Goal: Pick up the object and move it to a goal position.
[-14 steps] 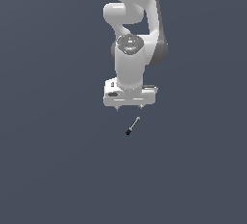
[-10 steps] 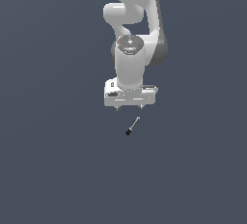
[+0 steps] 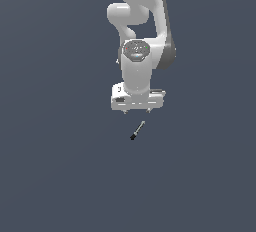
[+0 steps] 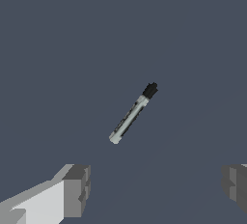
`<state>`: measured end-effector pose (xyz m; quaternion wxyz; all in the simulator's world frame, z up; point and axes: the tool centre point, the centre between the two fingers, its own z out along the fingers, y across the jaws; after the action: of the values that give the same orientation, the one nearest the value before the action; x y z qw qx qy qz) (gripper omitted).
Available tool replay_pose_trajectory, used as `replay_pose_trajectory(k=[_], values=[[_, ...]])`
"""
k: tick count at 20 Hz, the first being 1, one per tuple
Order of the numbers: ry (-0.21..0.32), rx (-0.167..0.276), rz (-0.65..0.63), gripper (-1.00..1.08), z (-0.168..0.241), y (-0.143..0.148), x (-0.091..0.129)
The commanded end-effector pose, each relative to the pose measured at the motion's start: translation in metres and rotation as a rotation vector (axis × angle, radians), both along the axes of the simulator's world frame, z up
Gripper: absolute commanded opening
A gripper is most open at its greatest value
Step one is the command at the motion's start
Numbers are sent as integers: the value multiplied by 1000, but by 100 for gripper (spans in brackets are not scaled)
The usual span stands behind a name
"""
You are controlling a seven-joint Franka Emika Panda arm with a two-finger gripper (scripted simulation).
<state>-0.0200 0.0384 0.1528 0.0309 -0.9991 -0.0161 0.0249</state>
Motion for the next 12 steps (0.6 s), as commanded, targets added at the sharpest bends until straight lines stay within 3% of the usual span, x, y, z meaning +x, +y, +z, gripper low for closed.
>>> replay_pose_trajectory(k=[1,12], values=[[-1,0,1,100,1,0,0],[-1,-5,-50,100,-7,1,2]])
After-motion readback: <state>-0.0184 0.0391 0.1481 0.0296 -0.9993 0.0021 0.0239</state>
